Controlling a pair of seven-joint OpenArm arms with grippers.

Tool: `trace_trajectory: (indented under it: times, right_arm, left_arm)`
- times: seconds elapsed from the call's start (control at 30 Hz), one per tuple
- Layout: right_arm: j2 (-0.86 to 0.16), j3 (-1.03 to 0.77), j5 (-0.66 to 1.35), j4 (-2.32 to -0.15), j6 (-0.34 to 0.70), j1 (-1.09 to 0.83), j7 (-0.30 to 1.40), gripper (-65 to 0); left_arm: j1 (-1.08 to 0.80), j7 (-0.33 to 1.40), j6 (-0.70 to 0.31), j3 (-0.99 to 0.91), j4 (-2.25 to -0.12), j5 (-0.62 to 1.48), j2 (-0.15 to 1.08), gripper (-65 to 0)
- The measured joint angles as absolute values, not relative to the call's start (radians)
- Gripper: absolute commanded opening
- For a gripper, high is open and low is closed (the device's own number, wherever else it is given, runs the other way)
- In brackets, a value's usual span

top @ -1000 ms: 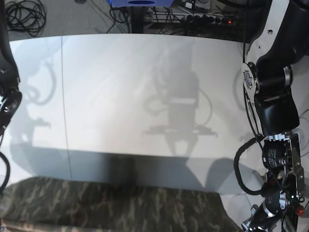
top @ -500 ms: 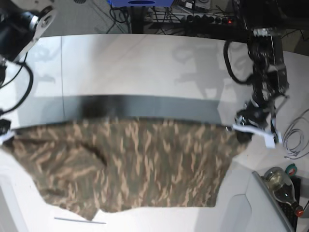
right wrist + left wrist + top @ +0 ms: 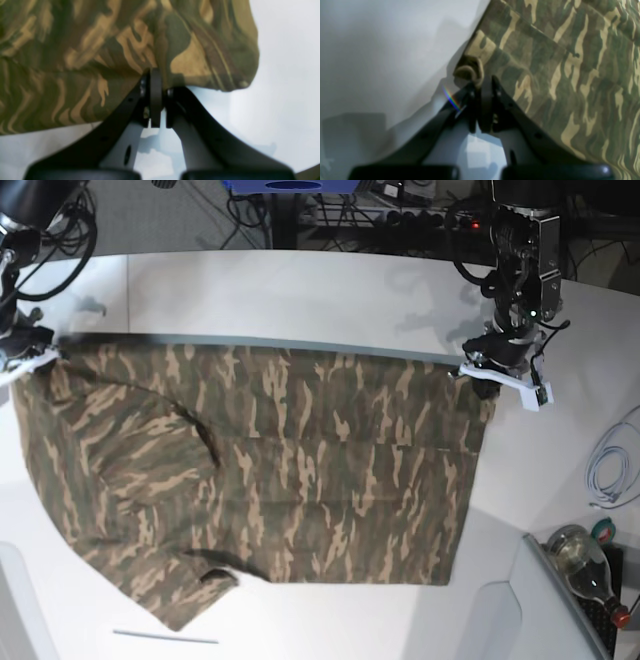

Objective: Layout the t-shirt on the table in an organized manner, then fold the t-shirt properly
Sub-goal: 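Drag the folded edge with both grippers away from the hem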

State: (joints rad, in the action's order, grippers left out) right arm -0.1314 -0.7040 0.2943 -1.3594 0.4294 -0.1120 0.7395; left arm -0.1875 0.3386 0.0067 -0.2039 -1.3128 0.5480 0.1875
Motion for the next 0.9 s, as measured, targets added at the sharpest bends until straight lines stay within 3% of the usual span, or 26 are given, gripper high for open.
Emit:
trace_trajectory:
  times: [0.9]
  right_arm:
    - [-0.070, -0.703, 0.308, -1.421, 0.430, -0.273, 0.721, -64.8]
  left_arm:
    - [-0.385, 0.318, -0.009, -0.288, -1.348, 0.554, 0.210, -65.0]
